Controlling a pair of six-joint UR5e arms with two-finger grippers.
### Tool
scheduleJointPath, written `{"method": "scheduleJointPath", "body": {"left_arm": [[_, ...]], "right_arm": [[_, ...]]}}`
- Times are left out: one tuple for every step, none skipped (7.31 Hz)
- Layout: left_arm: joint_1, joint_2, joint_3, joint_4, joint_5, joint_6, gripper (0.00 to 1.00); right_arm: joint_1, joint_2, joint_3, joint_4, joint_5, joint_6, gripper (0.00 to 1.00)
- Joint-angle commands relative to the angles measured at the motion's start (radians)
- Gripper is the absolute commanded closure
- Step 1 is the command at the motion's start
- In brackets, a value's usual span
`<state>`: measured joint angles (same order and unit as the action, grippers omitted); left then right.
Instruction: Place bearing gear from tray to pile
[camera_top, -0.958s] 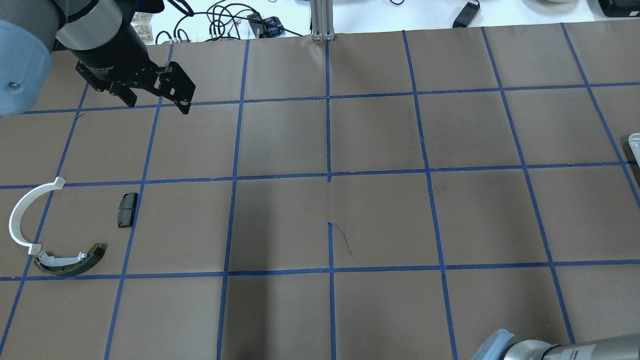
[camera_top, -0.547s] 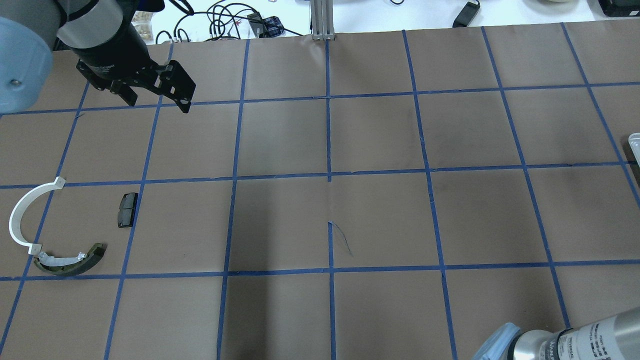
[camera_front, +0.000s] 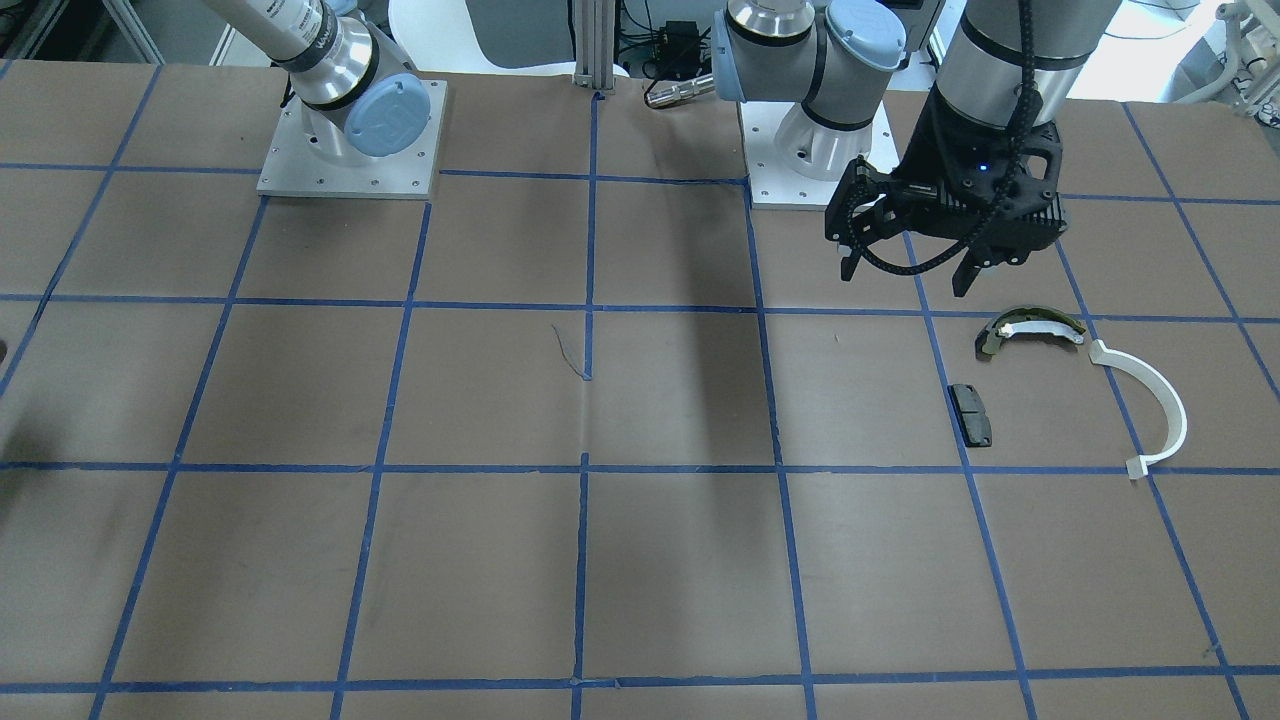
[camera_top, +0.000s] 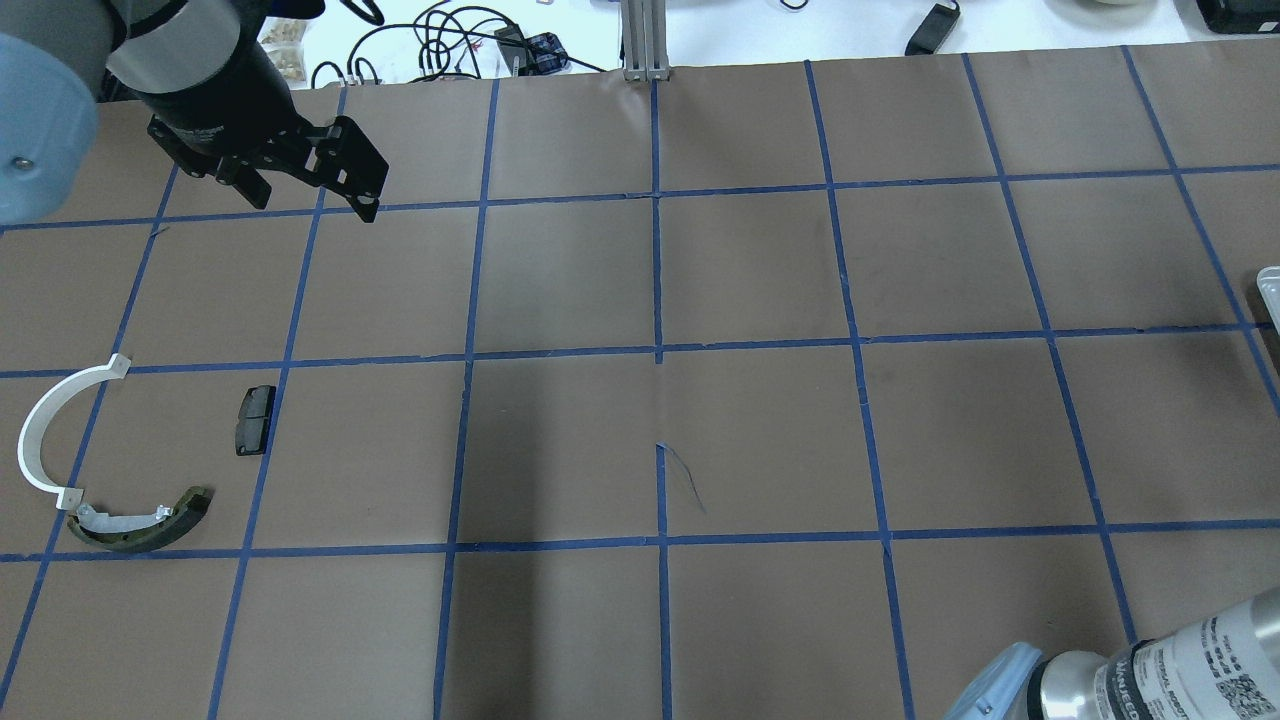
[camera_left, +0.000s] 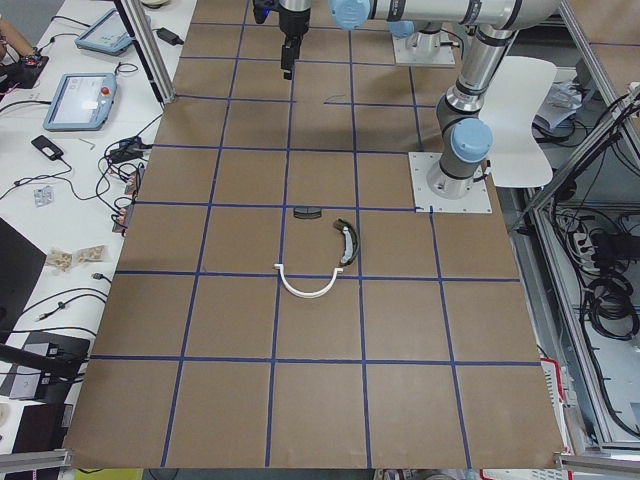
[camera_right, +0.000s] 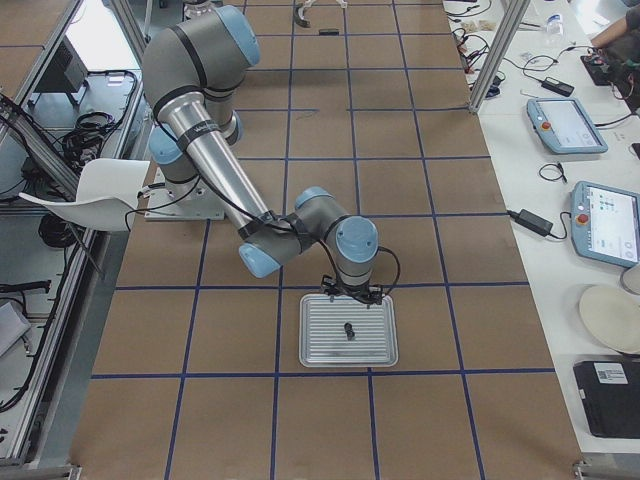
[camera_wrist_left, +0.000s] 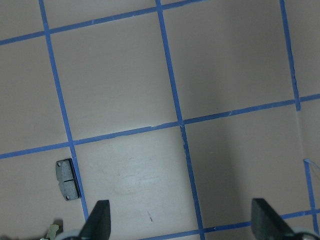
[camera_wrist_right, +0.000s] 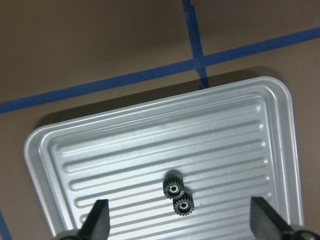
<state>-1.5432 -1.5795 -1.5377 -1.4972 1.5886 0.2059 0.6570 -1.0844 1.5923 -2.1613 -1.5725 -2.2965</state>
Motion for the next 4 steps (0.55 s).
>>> {"method": "scheduleJointPath", "body": {"left_arm": [[0.0, 0.0, -0.001, 0.0, 0.001, 0.001, 0.0], [0.0, 0.001, -0.005, 0.0, 0.001, 0.001, 0.0], [0.0, 0.0, -0.001, 0.0, 0.001, 0.001, 0.0], [0.0, -0.001, -0.001, 0.0, 0.001, 0.001, 0.0]], "right_arm": [[-0.008, 0.075, -0.023, -0.045, -0.004, -0.075, 0.07], [-0.008, 0.108, -0.034, -0.045, -0.004, -0.118, 0.06], [-0.008, 0.118, -0.044, -0.045, -0.012, -0.145, 0.08], [-0.008, 0.119, -0.042, -0.045, -0.015, -0.155, 0.11]]}}
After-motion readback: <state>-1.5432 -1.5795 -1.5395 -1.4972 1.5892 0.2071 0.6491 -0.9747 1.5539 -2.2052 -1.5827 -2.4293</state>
